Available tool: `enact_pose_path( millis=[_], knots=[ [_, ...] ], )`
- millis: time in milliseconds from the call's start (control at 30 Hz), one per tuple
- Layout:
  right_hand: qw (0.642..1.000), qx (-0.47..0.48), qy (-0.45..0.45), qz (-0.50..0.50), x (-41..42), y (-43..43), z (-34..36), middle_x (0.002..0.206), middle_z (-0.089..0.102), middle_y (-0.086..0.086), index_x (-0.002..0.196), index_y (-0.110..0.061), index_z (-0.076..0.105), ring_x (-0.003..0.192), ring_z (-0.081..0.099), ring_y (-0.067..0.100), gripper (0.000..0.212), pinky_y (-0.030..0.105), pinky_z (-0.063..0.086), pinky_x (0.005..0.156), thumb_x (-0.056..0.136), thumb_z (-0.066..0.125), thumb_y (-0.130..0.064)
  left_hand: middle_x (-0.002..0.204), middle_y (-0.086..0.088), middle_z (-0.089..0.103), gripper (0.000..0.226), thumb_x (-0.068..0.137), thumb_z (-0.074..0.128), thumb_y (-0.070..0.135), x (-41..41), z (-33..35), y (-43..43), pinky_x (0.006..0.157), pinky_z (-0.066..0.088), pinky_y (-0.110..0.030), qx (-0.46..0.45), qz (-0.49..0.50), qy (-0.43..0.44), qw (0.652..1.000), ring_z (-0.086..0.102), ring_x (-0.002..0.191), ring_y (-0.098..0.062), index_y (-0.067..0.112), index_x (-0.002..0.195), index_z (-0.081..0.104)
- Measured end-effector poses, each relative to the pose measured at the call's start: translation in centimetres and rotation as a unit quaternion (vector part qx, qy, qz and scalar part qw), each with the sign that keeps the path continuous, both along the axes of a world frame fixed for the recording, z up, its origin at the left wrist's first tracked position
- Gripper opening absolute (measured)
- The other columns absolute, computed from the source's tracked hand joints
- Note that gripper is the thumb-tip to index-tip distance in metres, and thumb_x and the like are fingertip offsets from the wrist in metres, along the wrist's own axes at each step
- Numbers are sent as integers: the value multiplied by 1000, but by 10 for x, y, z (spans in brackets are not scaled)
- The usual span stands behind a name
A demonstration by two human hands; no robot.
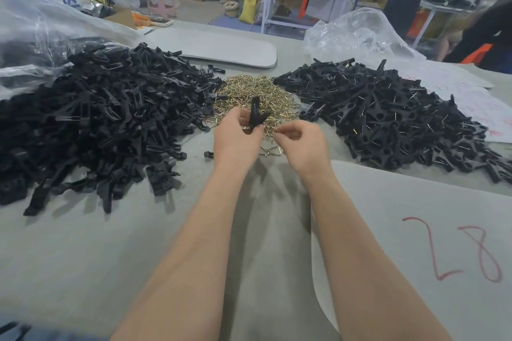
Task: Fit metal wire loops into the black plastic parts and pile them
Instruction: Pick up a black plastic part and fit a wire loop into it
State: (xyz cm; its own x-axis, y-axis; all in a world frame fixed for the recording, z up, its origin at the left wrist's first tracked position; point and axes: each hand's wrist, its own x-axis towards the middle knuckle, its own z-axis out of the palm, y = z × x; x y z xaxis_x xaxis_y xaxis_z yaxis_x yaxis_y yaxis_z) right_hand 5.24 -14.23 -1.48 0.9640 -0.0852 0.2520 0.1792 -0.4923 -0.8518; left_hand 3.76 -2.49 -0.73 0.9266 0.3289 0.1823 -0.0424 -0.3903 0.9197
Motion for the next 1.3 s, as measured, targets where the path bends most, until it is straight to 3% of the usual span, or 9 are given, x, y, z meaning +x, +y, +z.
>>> enact_pose_path(
  millis=[100, 233, 367, 767, 933, 1000, 1100, 1200, 1300],
  knots=[
    [997, 72, -24, -31, 0, -7, 8, 69, 62, -4, 88, -9, 68, 65, 61, 10, 4, 22, 53, 66, 85, 68, -11, 98, 4, 65, 14, 86, 64, 15, -2, -3, -2, 80, 49, -33, 70, -4, -6, 998, 62, 90, -17, 20, 99, 60],
    [979, 195, -25, -49, -5, -14, 18, 63, 62, -2, 87, -5, 67, 47, 55, -1, 6, 12, 49, 54, 87, 66, -11, 103, 0, 64, 19, 88, 62, 16, -3, -5, -7, 84, 50, -39, 159, -33, -16, 987, 61, 93, -21, 19, 106, 62],
    [990, 135, 7, -46, -6, -13, 18, 62, 59, -5, 84, -6, 68, 55, 52, 3, 12, 21, 47, 63, 85, 68, -18, 109, -3, 62, 24, 88, 62, 15, -5, -4, -10, 86, 48, -40, 206, -62, -35, 976, 60, 97, -23, 18, 112, 62],
    [994, 78, -2, -79, -3, -12, 12, 51, 53, -12, 71, -13, 67, 45, 46, -1, 12, 9, 32, 48, 82, 69, -18, 101, -4, 59, 20, 89, 59, 15, -5, -4, -11, 79, 45, -38, 261, -63, -53, 962, 56, 93, -25, 16, 108, 65],
    [994, 96, 41, -40, -5, -11, 15, 58, 55, -9, 72, -13, 66, 54, 46, 2, 12, 13, 36, 55, 83, 69, -18, 98, -4, 58, 22, 89, 61, 15, -6, -3, -9, 78, 44, -36, 263, -77, -59, 960, 56, 90, -24, 17, 110, 66],
    [964, 216, 152, 28, -6, -22, 22, 66, 57, -4, 76, -14, 63, 57, 48, 5, 12, 16, 40, 56, 84, 68, -21, 94, 2, 60, 20, 86, 66, 15, -7, 0, -5, 78, 48, -31, 216, -125, -64, 966, 61, 85, -20, 18, 106, 68],
    [861, 385, 301, 144, -10, -41, 26, 78, 61, 3, 93, -13, 60, 61, 57, 12, 31, 21, 50, 57, 73, 71, -34, 87, 10, 65, 21, 82, 72, 13, -12, 7, -4, 78, 50, -20, 127, -199, -77, 969, 65, 79, -10, 23, 100, 70],
    [822, 384, 349, 234, -14, -44, 23, 100, 66, 11, 119, -10, 57, 84, 69, 26, 70, 34, 58, 74, 65, 66, -53, 86, 15, 62, 22, 81, 72, 13, -16, 10, -4, 84, 44, -14, 110, -210, -106, 966, 59, 83, -1, 22, 101, 69],
    [818, 380, 346, 259, -14, -41, 21, 90, 72, 12, 111, -7, 65, 90, 71, 26, 69, 35, 58, 79, 65, 59, -59, 86, 12, 62, 19, 80, 72, 13, -17, 12, -3, 79, 38, -9, 136, -216, -131, 958, 55, 79, -1, 21, 97, 69]
  ],
)
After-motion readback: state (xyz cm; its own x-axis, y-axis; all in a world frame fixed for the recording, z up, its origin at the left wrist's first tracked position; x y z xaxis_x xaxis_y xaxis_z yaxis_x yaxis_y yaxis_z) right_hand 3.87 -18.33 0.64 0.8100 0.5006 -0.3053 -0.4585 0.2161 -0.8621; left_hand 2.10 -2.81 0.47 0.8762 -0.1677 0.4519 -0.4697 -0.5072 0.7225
